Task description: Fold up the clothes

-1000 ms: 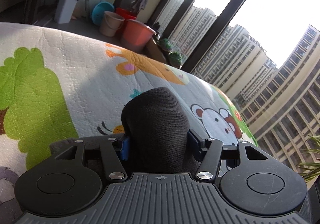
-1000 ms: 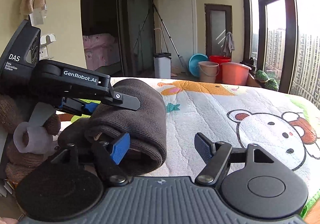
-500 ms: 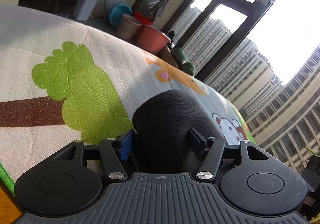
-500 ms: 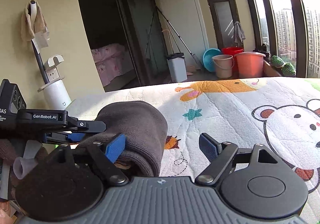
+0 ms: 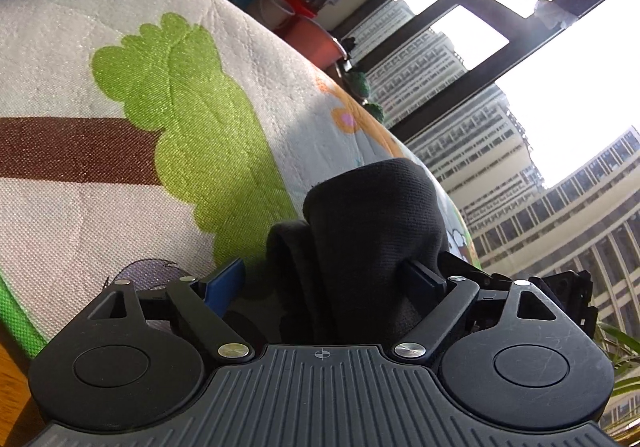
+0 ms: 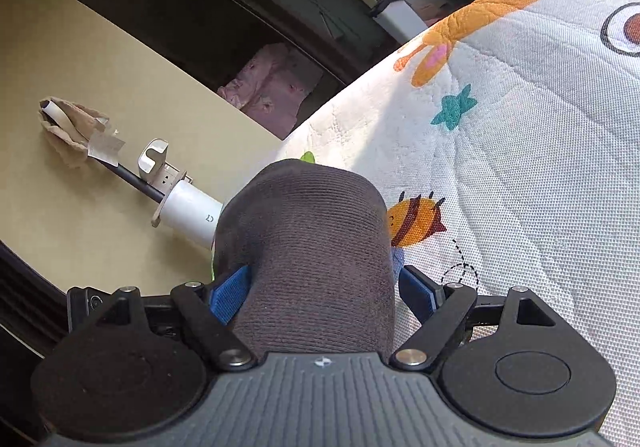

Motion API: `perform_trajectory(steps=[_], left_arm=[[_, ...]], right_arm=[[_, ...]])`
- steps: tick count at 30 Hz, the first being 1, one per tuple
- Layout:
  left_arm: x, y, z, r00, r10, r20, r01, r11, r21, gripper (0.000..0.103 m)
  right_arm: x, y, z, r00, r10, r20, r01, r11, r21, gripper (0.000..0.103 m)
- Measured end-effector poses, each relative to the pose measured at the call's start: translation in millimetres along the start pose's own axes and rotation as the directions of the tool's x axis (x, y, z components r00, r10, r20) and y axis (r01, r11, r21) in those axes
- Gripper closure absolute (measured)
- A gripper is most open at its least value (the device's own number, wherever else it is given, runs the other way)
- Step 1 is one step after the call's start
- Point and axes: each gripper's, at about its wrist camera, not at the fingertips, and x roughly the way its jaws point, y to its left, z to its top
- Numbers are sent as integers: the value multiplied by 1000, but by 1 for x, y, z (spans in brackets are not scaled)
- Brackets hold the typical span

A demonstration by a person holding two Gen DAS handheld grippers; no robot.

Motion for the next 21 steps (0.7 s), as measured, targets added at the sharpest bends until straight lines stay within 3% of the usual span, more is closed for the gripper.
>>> perform_trajectory(steps=[2,4,7,10,15,17,18,19,21], left_arm=[[7,-7,3,1000,19,-11,-19,999,34,9],[16,-19,5,999,33,-16,-32,998,62,12],[28,-45,9,999,35,-12,-33,989,145,21],[46,-71,16,999,37,-13,-33,975,221,21],[92,-103,43,998,-43,-34,51,954,296,20],[113,-106,50,1000,3,-21,4,948,318,19],[125,-104,50,997,82,5,-79,941,328,20],[133,-101,48,990,139,21,-138,930,341,17],[137,-90,43,984,168,54,-177,921,348,7]], right_arm=[[1,4,-1,1000,-1,-2,1,1000,-6,32],[-1,11,-1,1000,-6,6,6,1000,-13,51],[-8,17,5,999,-27,21,28,999,-42,61],[-21,12,16,998,-38,57,40,999,-35,62],[-54,1,49,982,-80,173,92,994,-63,61],[-56,-9,62,972,-130,195,141,989,-47,59],[-52,-17,64,969,-164,187,172,985,-29,57],[-45,-26,65,964,-201,174,206,979,-10,50],[-38,-37,61,963,-202,176,205,979,1,40]])
